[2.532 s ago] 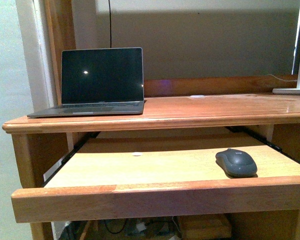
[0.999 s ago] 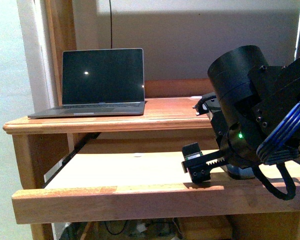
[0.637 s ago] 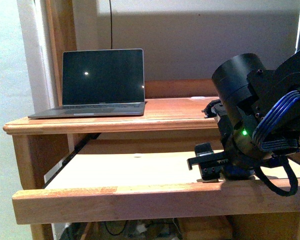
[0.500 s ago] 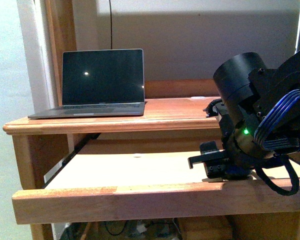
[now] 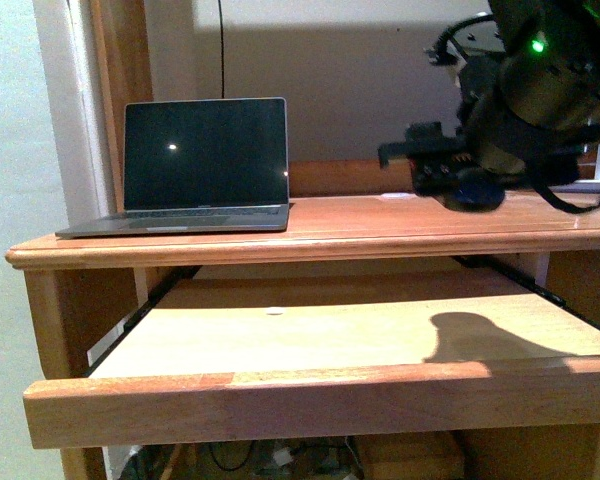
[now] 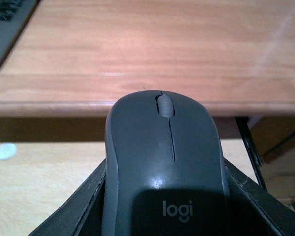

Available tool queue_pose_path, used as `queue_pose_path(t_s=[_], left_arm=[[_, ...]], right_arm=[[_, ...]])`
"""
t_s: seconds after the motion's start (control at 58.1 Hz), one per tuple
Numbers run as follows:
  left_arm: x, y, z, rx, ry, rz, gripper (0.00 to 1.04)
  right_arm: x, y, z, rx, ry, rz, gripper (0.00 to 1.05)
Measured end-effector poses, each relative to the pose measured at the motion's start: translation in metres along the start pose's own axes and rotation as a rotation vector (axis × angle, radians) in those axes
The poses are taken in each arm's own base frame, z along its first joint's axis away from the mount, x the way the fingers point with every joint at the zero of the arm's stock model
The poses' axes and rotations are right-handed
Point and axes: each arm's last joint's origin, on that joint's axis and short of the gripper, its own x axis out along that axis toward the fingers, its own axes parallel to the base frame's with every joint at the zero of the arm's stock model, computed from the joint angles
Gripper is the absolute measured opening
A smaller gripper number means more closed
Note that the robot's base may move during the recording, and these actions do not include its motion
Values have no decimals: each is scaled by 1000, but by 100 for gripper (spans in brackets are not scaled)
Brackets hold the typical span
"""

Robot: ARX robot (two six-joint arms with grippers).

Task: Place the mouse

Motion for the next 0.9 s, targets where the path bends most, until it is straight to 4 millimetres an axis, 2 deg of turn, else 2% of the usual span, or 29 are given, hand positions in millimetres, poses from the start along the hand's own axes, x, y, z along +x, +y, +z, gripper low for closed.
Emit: queue_pose_path(t_s=[0.086,0.155,0.327,0.551,0.896], left_arm=[[0,0,0,0,0,0,97],[0,0,0,0,0,0,97],[0,0,0,0,0,0,97],[0,0,0,0,0,0,97],[0,0,0,0,0,0,97]], right_arm=[[12,20,21,-4,-31,18,55],[26,33,28,-8,-36,24,55],[65,60,27,-30,-14,6,55],[103,84,23,-56,7,-21,55],[124,114,23,-71,-5,-23,55]])
